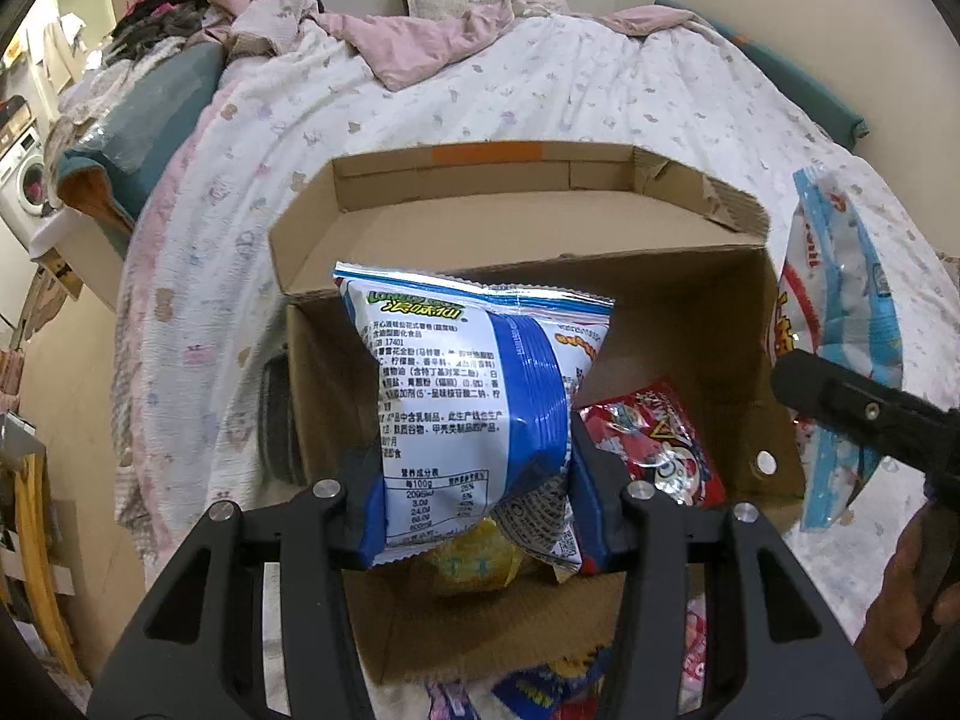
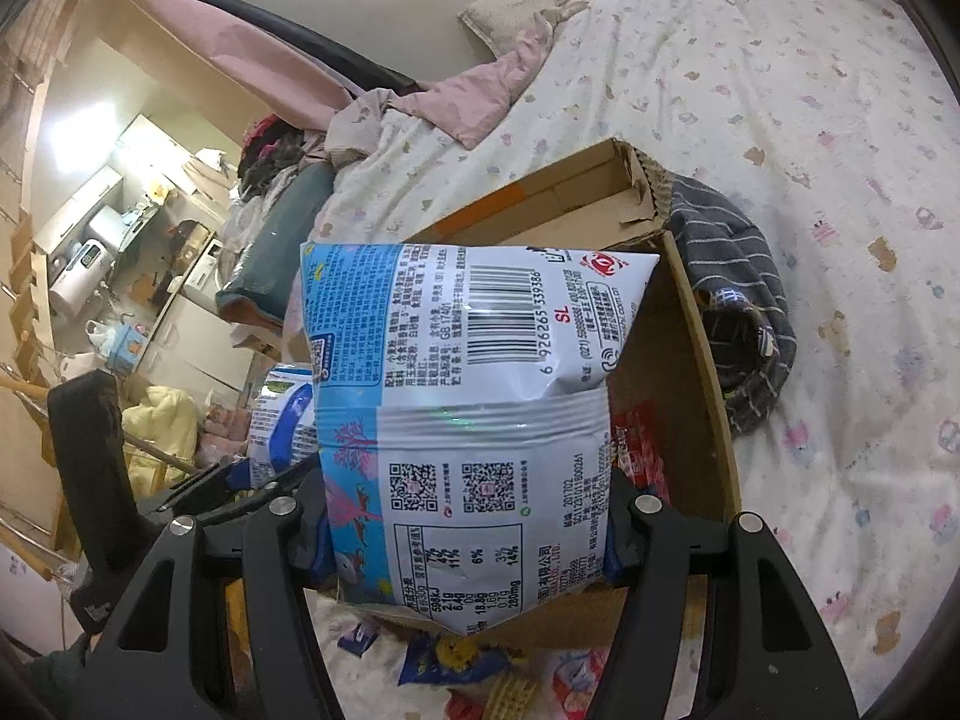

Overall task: Organize snacks
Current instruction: 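Carry both blue-white bags over the box and lower them inside, then open both grippers to release the bags into the box and withdraw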

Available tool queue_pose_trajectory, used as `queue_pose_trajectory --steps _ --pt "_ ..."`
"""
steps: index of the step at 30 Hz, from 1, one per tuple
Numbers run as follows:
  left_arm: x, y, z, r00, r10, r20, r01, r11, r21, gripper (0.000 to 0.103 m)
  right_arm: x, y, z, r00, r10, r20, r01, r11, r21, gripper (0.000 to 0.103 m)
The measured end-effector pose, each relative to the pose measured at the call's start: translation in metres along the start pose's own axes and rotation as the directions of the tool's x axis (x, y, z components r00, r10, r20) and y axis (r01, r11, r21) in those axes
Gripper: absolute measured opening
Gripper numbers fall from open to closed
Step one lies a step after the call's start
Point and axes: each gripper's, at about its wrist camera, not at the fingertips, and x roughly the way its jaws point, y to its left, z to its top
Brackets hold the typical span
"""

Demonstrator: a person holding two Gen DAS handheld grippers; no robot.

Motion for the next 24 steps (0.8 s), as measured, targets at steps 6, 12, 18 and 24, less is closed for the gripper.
queue_pose_trajectory --steps 6,12,18,24 --pt "0.02 0.005 -0.002 1.0 0.0 -0.018 0.0 1.0 0.0 0.046 0.019 -0.002 0.005 1.0 -0.022 -0.02 0.021 1.0 -0.011 0.065" --pt "0.024 0.002 -0.004 1.0 0.015 -0.007 -0.015 1.0 0.023 0.046 0.04 -0.011 0.005 0.997 -0.051 -0.06 0.051 0.999 0.004 0.065" --pt "0.023 -0.002 -0.001 1.0 0.005 -0.001 -0.005 1.0 0.023 0.046 0.044 -0.013 0.002 0.996 -0.049 -0.076 0.05 0.999 0.009 0.065" --pt "0.023 -0.006 -0.003 1.0 0.015 0.004 -0.015 0.999 0.035 0.047 0.041 -0.018 0.004 0.997 -0.042 -0.066 0.044 0.999 0.032 0.066"
